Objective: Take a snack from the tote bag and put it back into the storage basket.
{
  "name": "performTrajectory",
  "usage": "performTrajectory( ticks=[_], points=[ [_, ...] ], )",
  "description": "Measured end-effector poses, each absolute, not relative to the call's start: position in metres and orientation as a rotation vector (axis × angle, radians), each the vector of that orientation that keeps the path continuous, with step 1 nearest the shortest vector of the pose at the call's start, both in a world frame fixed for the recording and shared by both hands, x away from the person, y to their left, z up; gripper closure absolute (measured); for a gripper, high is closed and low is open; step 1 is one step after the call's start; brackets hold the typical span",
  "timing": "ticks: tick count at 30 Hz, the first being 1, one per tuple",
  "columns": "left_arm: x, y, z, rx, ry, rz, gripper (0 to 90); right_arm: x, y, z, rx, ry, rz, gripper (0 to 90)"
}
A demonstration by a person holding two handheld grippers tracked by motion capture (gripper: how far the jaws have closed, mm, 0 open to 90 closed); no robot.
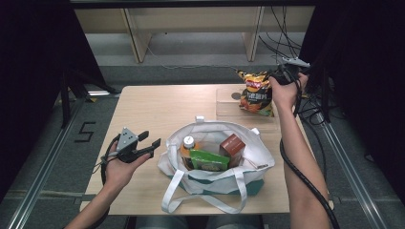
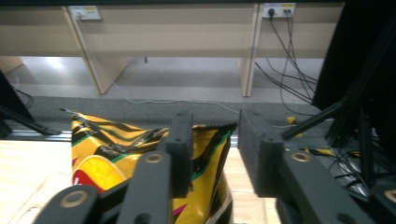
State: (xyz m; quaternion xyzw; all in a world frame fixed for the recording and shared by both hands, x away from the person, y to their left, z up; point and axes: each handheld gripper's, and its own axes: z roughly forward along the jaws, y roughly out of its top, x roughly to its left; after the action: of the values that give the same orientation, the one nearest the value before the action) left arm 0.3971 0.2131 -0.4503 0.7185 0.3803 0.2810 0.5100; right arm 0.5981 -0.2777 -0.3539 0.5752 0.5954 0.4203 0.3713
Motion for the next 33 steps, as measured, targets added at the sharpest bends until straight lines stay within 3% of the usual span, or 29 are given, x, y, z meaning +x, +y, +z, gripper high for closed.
performTrajectory(
  ticks=[12,33],
  points=[
    [0.397,0.212,-0.451,1.734,0.913,0.678,41.1,0.587,-0.287,-0.350,1.526,1.466,1.019,53.4],
    [0.396,0.213,-0.450,1.718,0.907,0.674,41.0,0.551,-0.291,-0.340,1.477,1.511,1.114,50.0]
  ],
)
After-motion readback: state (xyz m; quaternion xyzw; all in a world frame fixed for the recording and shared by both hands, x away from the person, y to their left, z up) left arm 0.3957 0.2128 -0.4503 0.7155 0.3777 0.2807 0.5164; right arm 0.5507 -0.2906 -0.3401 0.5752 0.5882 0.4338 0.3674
